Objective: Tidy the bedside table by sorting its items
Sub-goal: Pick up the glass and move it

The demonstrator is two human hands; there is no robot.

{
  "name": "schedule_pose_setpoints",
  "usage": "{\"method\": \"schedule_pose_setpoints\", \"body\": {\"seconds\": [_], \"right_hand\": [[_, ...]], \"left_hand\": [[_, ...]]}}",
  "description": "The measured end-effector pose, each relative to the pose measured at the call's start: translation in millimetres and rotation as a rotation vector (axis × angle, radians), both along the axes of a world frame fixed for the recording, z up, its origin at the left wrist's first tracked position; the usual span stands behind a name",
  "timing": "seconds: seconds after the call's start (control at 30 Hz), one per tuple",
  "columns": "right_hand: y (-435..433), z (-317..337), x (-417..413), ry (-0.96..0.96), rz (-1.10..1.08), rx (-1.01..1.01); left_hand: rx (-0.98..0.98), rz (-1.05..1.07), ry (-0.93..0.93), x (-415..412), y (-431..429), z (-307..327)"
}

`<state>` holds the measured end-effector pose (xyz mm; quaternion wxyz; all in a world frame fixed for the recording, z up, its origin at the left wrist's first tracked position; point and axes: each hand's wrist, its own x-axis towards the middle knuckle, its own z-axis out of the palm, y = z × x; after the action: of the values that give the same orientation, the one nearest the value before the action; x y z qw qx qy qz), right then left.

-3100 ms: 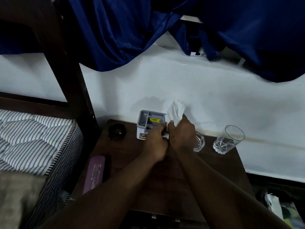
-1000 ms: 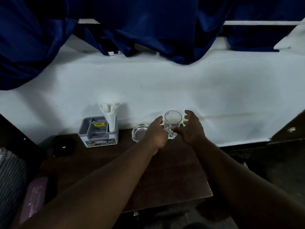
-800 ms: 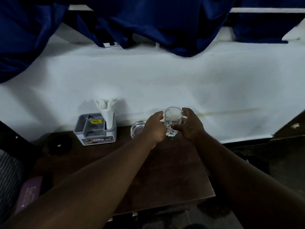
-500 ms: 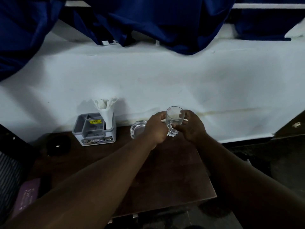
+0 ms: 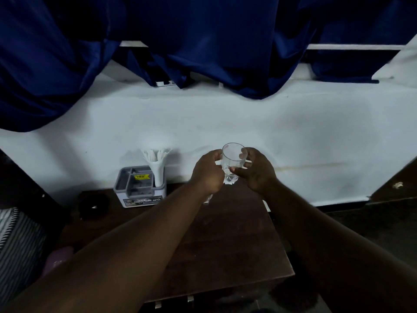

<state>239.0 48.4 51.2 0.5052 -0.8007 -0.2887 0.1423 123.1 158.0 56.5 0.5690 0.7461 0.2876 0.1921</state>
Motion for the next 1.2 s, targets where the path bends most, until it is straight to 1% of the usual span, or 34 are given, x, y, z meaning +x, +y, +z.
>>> {"method": "schedule_pose_setpoints", "body": {"seconds": [0.1,0.23,0.3,0.43,0.53,0.67,0.83,1.1,1.2], "right_hand": [[12.1,5.1,-9.5,-0.043,0.031,-0.031],[30.2,3.5,-22.7,-0.062,0.052,-0.057],[39.1,-0.1,-28.0,-0.056,0.066,-0.078],[53.4,-11.0,-37.0,-0.023,0.094,-0.095],[61.0,-23.5,-41.0,0.009,0.104,-0.087],[65.8,-32.0,-45.8,0.004,0.106,-0.096],[66.1,-39.9,-48.0,0.008,0.132,-0.127],[64.6,-50.9,-50.6,-0.012,0.132,-0.132],[64.7,-51.9,-50.3,0.016,0.128,-0.122]], "left_hand": [[0.007,0.025,0.011,-14.2,6.6,11.4],[0.045,0.062,0.031,-28.1,21.5,5.9],[0.061,0.081,0.043,-34.9,27.6,1.4],[-0.01,0.091,-0.013,-46.8,37.6,-11.2],[-0.01,0.091,0.015,-49.9,46.4,-27.4],[-0.012,0.11,0.039,-51.3,53.3,-40.6],[-0.036,0.077,0.035,-58.0,52.4,-51.9],[-0.011,0.1,0.047,-62.1,47.2,-53.3],[-0.007,0.113,0.052,-63.0,45.9,-51.6]]}}
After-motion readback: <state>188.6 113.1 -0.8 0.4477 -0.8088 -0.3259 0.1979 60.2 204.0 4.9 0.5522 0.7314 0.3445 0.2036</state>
